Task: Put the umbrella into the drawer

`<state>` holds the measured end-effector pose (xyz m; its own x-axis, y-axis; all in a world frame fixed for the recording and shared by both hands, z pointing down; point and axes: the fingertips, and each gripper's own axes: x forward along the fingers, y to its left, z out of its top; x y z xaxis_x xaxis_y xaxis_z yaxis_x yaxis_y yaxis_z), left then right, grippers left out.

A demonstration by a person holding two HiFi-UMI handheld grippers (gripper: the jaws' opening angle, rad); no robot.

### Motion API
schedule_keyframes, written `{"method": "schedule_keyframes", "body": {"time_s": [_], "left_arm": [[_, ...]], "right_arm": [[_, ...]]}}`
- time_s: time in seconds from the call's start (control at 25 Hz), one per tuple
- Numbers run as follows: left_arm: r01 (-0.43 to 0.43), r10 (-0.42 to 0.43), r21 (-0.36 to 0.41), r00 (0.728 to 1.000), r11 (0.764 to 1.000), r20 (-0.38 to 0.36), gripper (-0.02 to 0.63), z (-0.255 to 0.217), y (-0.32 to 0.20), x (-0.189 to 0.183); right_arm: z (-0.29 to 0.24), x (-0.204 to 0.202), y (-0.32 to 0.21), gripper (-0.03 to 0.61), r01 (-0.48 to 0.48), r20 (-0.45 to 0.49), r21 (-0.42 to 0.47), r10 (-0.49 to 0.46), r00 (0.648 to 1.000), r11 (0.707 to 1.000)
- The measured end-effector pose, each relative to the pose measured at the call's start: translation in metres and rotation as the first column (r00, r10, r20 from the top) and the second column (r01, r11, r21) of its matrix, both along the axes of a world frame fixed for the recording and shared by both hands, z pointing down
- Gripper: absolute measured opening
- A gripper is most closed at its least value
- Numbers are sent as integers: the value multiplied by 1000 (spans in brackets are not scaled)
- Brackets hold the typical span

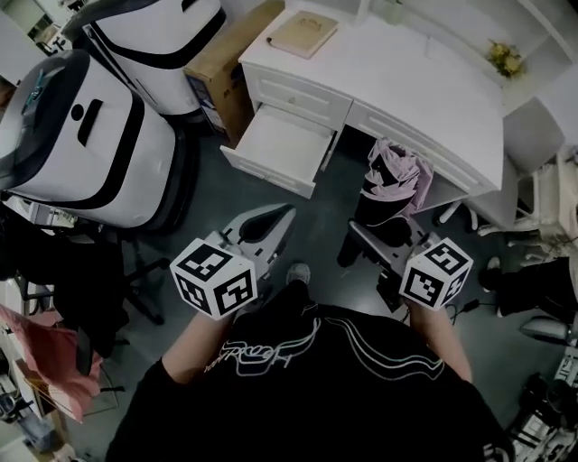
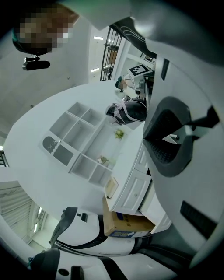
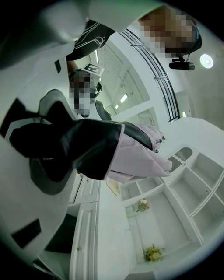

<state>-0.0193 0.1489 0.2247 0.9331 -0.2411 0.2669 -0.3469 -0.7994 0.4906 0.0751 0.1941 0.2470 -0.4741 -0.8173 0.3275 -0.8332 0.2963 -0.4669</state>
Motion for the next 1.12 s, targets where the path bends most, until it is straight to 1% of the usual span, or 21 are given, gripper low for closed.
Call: {"method": "schedule_keyframes", "body": {"time_s": [0.12,0.24,0.32,0.48,0.56,0.64,0.72,0.8,0.88,0.96,1.04,1.12], "left_arm": [[-11,11,2,1000,1000,6,20,14,-24,9],[-6,6,-31,1000,999,13,20,29,-64,16],[9,-8,-60,1000,998,14,20,41,-90,20],[63,-63,-129,998,990,9,20,62,-124,29],[101,-98,-142,995,985,31,20,74,-136,32],[142,-133,-131,988,981,74,20,87,-159,30],[183,-168,-138,979,973,112,20,103,-187,26],[223,-201,-163,970,961,140,20,122,-214,22],[245,-217,-161,960,956,175,20,142,-237,21],[251,-220,-153,956,956,196,20,156,-250,28],[262,-227,-167,952,950,203,20,169,-261,32],[286,-243,-186,944,940,223,20,188,-278,28]], "right_arm": [[13,11,-29,219,8,-75,9,-8,997,1000],[31,20,-75,218,26,-172,-28,-30,985,999],[44,23,-105,219,48,-211,-56,-58,976,997],[69,31,-145,219,107,-246,-92,-127,961,990],[82,36,-160,218,138,-253,-107,-161,954,985],[97,37,-185,218,175,-254,-130,-203,946,976],[116,34,-217,218,221,-250,-164,-257,934,961],[140,28,-249,218,269,-256,-205,-316,913,941],[166,25,-277,218,304,-278,-243,-366,888,921],[187,26,-294,218,330,-308,-273,-407,860,903],[208,26,-310,218,354,-332,-305,-446,831,884],[232,21,-330,219,378,-346,-346,-491,799,859]]}}
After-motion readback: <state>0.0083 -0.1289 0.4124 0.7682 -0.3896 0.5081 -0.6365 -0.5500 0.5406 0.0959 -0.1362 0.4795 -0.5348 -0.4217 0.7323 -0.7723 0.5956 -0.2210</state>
